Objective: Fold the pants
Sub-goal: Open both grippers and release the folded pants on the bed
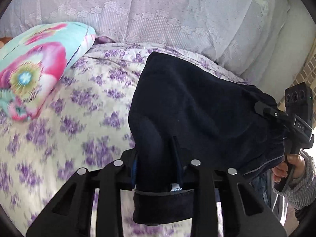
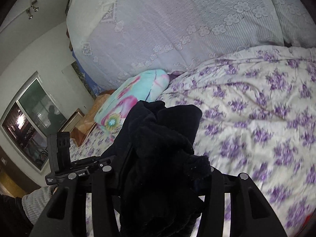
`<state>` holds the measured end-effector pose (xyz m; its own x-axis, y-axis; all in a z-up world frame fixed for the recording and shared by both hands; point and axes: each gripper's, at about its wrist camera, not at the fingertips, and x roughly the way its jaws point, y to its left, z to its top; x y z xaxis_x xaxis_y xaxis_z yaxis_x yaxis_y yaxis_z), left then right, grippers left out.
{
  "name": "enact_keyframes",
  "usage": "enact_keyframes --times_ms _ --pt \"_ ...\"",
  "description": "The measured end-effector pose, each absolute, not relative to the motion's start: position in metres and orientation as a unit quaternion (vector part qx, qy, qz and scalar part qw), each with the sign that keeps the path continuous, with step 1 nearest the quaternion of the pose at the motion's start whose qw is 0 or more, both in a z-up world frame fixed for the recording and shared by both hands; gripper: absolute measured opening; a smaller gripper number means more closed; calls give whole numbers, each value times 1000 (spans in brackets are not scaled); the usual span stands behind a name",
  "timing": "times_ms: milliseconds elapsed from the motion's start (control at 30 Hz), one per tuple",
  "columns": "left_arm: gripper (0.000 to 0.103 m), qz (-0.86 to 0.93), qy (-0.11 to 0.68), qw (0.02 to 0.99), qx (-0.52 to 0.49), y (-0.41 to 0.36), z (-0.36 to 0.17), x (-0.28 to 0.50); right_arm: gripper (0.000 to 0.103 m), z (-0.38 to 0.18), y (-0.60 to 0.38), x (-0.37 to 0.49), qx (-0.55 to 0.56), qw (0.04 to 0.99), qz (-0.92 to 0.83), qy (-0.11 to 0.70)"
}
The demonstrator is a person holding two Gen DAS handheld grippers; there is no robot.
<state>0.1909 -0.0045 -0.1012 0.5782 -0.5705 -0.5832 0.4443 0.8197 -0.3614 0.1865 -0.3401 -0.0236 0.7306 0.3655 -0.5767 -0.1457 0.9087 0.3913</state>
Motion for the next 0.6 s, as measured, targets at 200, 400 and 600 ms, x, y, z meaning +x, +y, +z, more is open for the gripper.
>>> enact_keyframes --times_ms 200,400,600 --pt "28 -272 367 886 -76 -42 -114 302 48 -63 -387 284 172 913 115 351" --pt "34 -237 432 867 -72 -69 -181 360 56 -158 -427 328 180 886 43 425" --pt "91 -181 435 877 -92 -60 -207 364 82 -183 -448 327 232 874 25 427"
